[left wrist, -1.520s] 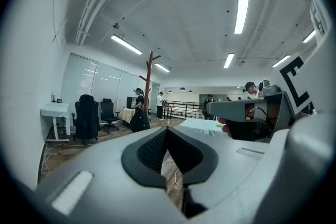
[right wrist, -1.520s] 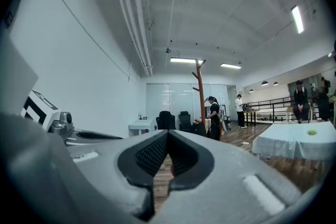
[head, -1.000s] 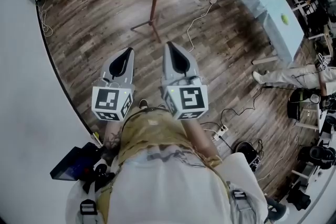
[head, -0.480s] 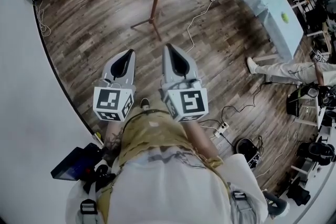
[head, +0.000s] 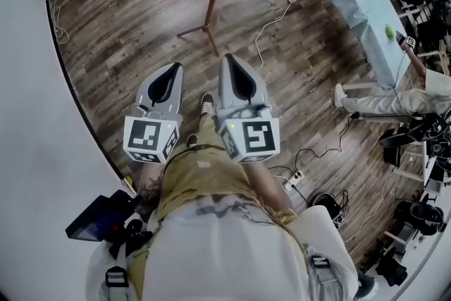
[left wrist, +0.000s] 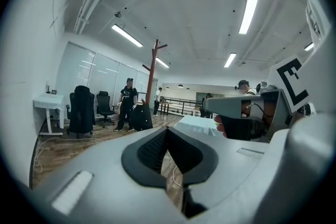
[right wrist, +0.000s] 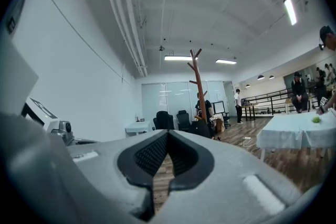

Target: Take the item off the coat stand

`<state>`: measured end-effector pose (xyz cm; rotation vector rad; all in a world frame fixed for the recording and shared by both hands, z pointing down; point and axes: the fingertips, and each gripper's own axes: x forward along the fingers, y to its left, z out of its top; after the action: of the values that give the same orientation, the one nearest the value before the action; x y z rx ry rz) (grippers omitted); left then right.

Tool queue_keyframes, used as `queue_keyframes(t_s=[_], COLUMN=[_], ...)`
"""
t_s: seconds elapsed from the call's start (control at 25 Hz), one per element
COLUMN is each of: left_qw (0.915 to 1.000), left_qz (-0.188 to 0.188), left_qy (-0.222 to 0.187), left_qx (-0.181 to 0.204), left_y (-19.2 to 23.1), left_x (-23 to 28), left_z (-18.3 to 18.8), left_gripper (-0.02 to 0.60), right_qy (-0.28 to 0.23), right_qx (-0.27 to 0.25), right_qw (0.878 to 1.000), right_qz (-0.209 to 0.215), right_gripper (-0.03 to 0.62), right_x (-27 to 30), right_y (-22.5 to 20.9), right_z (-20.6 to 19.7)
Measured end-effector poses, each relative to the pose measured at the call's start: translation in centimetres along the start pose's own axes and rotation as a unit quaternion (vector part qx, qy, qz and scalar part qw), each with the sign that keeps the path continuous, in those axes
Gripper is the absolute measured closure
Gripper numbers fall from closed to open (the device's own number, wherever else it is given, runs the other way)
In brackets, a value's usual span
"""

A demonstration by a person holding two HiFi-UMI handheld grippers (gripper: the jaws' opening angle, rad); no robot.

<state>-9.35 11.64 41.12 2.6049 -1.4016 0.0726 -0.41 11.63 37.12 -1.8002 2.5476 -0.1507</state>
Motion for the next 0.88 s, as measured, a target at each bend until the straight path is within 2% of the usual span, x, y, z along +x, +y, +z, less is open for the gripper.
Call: queue_keyframes(t_s=[0.36, 0.6, 0.72, 0.88], left_qw=[0.9995, 0.9995, 0.9994, 0.9990], left_qz=[0.020, 0.026, 0.032, 0.043], left_qy=[-0.006, 0.006, -0.002, 0.006], left_qx=[0.022, 0.017, 0.012, 0.010], left_y=[3.1, 3.2, 4.0, 5.2], left_x=[8.8, 13.4, 15.5, 16.9], left_z=[3.2, 4.8, 5.4, 4.9], left_gripper=[0.583, 0.583, 0.583, 0.583], right_qy=[-0.011, 0.008, 0.013, 0.007], right_qx=[0.007, 0.020, 0.020, 0.026], right_qw=[0.998, 0.998, 0.997, 0.998], right_qz=[0.055, 0.066, 0.068, 0.064], right_gripper=[0.594, 0.594, 0.594, 0.594], right_x=[8.3, 11.6, 13.8, 15.7], right_y=[-4.4, -7.6, -8.9, -10.3], right_z=[1.6, 2.0, 2.0, 2.0])
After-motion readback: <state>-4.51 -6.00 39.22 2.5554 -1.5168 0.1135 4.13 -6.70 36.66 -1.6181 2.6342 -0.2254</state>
